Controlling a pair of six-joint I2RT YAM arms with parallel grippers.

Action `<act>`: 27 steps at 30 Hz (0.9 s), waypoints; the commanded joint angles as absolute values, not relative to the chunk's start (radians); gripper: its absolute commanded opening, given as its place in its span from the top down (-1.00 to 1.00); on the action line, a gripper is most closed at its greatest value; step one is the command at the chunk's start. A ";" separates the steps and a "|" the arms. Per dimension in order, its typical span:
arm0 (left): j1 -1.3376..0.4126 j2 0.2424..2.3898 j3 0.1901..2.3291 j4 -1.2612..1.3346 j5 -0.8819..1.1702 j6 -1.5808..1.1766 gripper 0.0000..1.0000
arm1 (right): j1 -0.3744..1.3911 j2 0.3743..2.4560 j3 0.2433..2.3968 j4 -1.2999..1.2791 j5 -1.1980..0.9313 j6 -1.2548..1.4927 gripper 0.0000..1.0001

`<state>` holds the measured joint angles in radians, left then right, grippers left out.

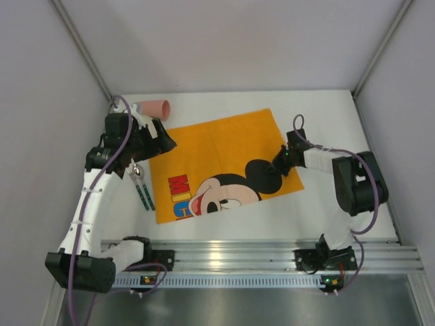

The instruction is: Set the dinner table for one person

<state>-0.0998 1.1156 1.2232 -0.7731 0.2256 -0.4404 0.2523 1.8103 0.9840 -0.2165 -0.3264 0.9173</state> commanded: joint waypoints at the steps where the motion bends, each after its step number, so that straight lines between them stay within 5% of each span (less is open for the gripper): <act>1: -0.103 1.124 1.244 -0.782 0.193 -0.425 -0.95 | 0.210 1.680 0.853 -0.290 -0.203 0.903 1.00; 19: -0.104 1.238 1.273 -0.732 0.114 -0.457 -0.97 | 0.133 1.315 0.782 -0.549 -0.070 0.694 0.96; 20: -0.104 1.249 1.275 -0.723 0.115 -0.459 -0.97 | 0.138 1.293 0.807 -0.542 -0.083 0.684 0.72; 21: -0.104 1.252 1.275 -0.718 0.117 -0.463 -0.97 | 0.138 1.275 0.825 -0.532 -0.092 0.674 0.22; 22: -0.104 1.271 1.278 -0.701 0.126 -0.472 -0.97 | 0.137 1.252 0.895 -0.552 -0.042 0.652 -0.98; 27: -0.104 1.308 1.293 -0.686 0.140 -0.480 -0.96 | 0.100 1.350 1.003 -0.587 -0.014 0.595 -0.99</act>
